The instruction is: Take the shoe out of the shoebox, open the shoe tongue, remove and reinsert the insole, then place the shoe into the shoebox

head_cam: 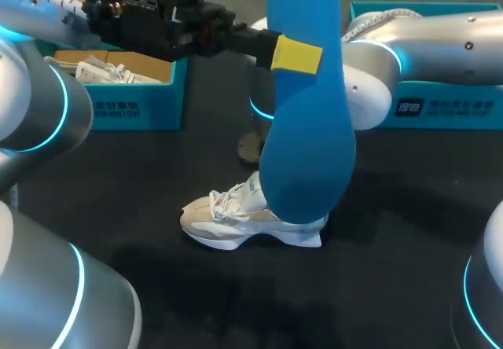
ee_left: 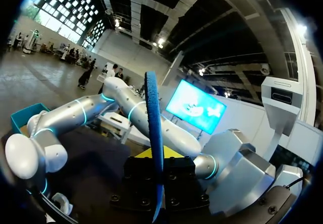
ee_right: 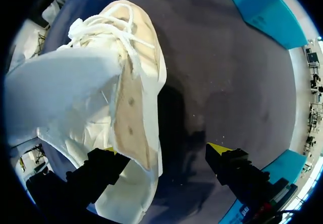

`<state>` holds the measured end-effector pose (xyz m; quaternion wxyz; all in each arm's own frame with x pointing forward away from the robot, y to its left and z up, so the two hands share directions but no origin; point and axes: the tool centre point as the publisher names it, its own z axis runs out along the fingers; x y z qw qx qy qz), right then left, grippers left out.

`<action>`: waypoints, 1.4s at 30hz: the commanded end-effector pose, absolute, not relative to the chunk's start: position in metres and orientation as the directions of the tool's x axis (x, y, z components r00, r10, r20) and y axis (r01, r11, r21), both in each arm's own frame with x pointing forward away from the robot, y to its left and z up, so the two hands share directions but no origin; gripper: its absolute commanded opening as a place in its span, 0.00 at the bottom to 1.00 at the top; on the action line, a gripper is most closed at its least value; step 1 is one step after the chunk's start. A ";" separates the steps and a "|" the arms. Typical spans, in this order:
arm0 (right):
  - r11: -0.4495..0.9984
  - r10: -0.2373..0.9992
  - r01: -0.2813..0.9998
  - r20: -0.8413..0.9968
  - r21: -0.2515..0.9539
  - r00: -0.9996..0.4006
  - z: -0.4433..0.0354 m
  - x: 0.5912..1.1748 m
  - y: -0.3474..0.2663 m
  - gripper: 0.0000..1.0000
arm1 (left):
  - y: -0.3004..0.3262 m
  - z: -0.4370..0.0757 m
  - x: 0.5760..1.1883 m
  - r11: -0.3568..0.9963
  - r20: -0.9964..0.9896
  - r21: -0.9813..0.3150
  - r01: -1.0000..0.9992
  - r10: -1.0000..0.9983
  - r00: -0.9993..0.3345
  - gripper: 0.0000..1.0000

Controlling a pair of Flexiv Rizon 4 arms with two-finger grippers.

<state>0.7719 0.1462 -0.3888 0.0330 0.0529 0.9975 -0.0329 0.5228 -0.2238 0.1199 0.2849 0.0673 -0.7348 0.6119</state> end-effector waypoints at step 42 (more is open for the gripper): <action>0.779 0.625 0.627 -0.048 -0.025 -0.779 -0.342 0.721 0.126 0.00 | -0.226 0.119 0.523 0.240 0.501 -0.861 -0.448 0.251 -0.828 0.00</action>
